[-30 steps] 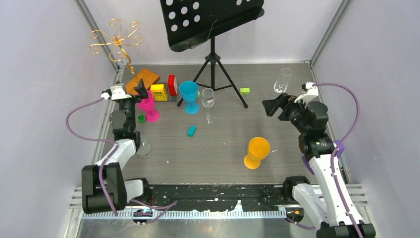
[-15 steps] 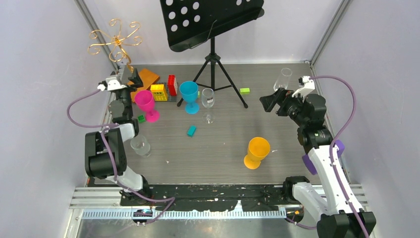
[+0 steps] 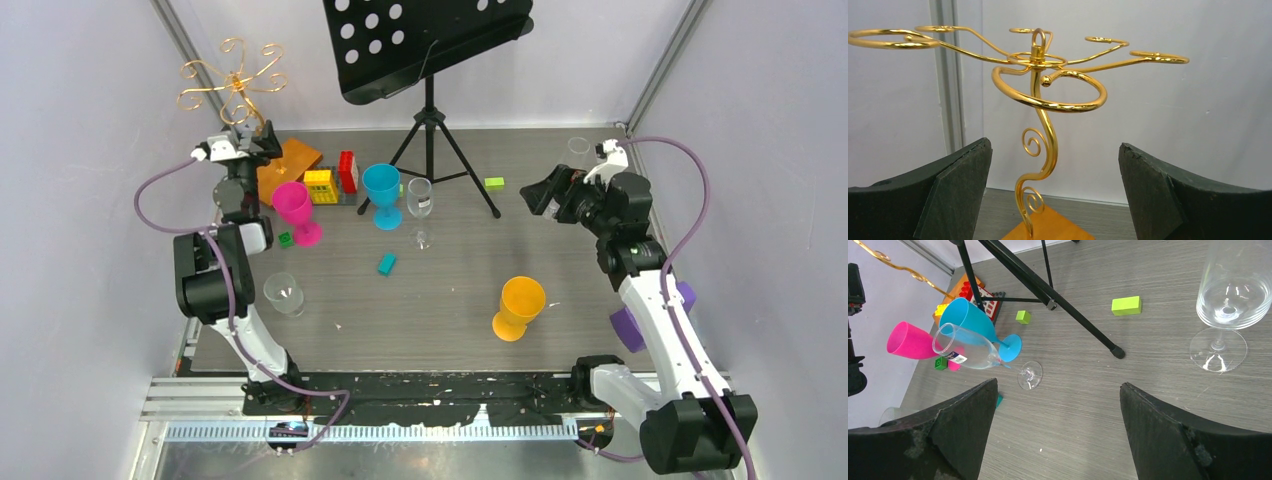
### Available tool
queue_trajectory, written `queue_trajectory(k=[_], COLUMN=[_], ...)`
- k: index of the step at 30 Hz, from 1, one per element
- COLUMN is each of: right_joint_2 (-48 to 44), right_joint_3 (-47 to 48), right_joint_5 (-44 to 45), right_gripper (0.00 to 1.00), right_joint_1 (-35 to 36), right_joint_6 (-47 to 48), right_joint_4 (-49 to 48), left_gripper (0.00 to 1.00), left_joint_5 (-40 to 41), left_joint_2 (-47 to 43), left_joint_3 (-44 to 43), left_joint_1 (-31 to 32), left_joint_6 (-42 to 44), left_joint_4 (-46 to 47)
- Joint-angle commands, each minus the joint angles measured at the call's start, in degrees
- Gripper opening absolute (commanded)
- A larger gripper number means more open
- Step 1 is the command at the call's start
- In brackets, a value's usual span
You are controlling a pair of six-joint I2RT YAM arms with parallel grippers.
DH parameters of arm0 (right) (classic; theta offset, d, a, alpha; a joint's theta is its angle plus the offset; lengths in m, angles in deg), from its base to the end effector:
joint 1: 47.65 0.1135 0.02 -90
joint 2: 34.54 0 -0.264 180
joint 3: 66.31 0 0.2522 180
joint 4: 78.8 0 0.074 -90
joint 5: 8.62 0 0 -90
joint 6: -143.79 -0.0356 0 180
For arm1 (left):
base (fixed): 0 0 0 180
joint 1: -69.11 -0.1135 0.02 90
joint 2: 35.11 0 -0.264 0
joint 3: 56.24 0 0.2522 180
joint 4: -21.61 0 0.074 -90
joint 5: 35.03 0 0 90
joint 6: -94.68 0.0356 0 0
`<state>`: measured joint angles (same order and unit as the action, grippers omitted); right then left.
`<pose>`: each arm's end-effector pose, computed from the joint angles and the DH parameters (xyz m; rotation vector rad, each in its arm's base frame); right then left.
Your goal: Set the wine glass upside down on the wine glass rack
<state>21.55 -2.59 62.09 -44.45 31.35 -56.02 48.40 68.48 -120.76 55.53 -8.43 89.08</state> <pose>0.2255 0.0244 0.3380 0.0719 1.8637 0.6205 0.3645 0.0839 0.2632 -0.1473 1.0687 -0.0542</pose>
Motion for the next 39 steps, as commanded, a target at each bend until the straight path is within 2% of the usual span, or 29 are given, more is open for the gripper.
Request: queue_trajectory(k=[1, 11, 23, 39], right_joint_2=[1.23, 4.92, 6.63, 7.85], right_joint_3=[3.66, 5.74, 6.38, 7.53], right_joint_5=[-0.90, -1.87, -3.81, -3.97], right_gripper=[0.99, 1.00, 1.00, 1.00], right_joint_1=[0.16, 0.21, 0.25, 0.20], right_joint_6=[1.16, 1.32, 0.85, 1.08], right_joint_4=[-2.25, -2.51, -3.08, -2.50], left_gripper=[0.96, 0.94, 0.94, 0.92], left_joint_5=[-2.27, -3.13, -2.14, 2.16], left_joint_2=[2.67, 8.60, 11.97, 19.65], left_joint_3=[-4.18, -10.84, -12.66, -22.23], left_joint_1=[-0.39, -0.14, 1.40, 2.00], left_joint_6=[-0.51, -1.51, 0.87, 1.76], left_joint_4=[4.18, 4.05, 4.07, 2.81])
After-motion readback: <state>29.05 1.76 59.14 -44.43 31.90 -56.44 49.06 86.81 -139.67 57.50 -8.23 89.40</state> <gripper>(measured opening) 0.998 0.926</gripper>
